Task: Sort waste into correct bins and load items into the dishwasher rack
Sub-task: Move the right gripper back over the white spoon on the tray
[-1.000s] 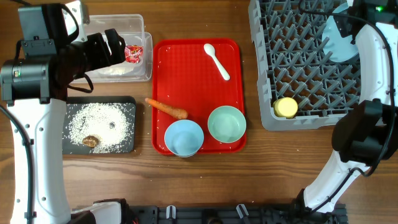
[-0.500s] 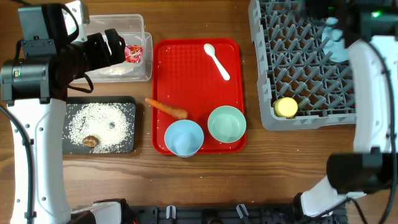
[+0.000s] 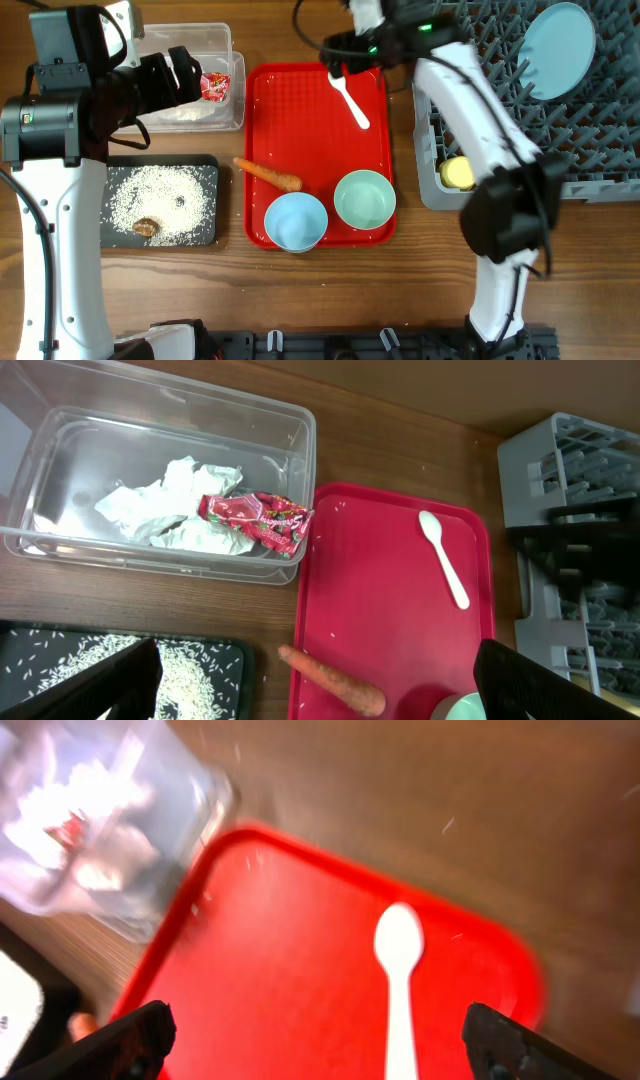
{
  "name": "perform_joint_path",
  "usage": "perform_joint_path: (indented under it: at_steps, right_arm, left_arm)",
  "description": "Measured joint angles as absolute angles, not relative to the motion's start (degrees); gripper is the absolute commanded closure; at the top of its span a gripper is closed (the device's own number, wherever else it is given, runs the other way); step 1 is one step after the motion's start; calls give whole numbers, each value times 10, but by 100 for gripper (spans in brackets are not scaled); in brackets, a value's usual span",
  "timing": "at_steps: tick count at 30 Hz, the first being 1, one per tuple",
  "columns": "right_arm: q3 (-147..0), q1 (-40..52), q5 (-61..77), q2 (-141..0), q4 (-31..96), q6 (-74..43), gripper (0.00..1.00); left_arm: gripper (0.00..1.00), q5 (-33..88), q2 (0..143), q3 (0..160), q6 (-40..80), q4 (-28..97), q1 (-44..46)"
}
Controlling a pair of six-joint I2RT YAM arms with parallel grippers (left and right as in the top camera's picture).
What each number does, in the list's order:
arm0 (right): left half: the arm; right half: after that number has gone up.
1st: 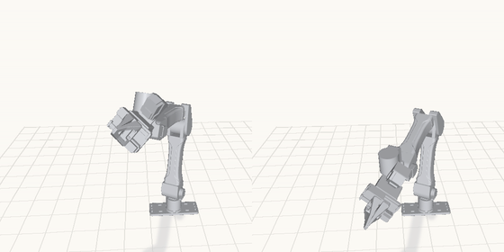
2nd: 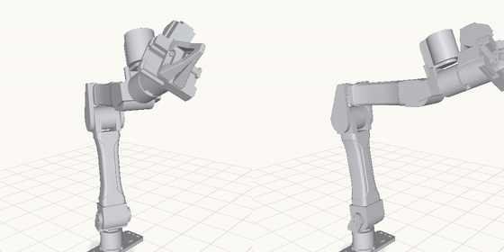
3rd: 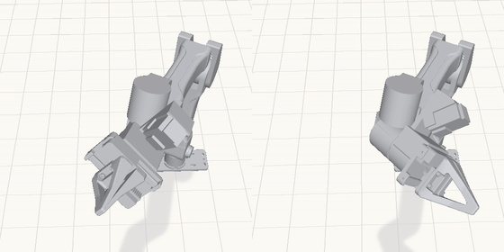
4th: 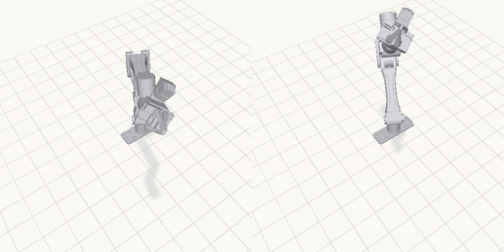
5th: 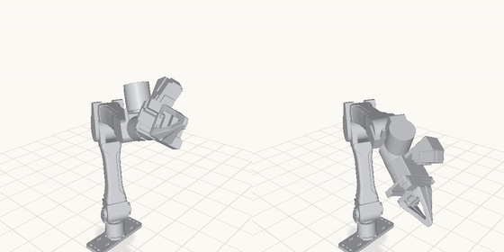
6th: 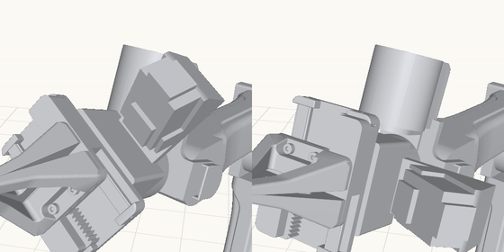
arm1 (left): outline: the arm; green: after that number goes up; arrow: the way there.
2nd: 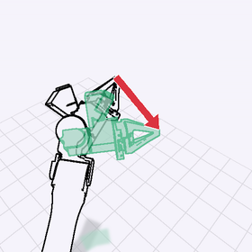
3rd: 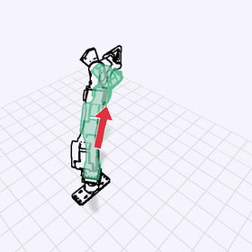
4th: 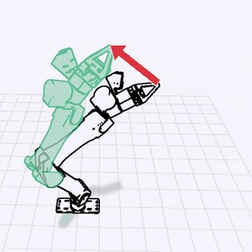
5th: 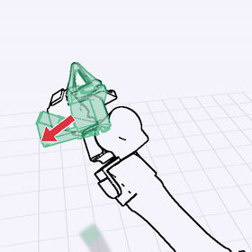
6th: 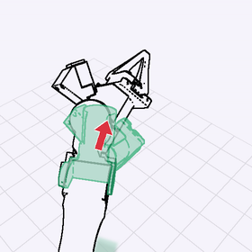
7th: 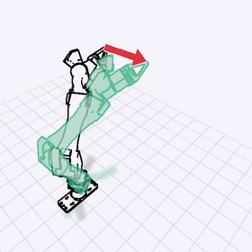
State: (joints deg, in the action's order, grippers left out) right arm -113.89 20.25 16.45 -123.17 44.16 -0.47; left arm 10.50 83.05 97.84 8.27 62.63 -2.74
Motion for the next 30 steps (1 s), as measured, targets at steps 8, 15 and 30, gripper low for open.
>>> perform_joint_path:
  at_steps: [8, 15, 30]
  right_arm:
    - [-1138, 201, 167, -1335, 407, -35, 20]
    - [-1138, 201, 167, -1366, 385, -63, 29]
    - [-1138, 201, 135, -1374, 335, -153, 34]
  left_arm:
    - [0, 105, 830, 978, 83, 626, -27]
    - [0, 105, 830, 978, 83, 626, -27]
    - [0, 105, 830, 978, 83, 626, -27]
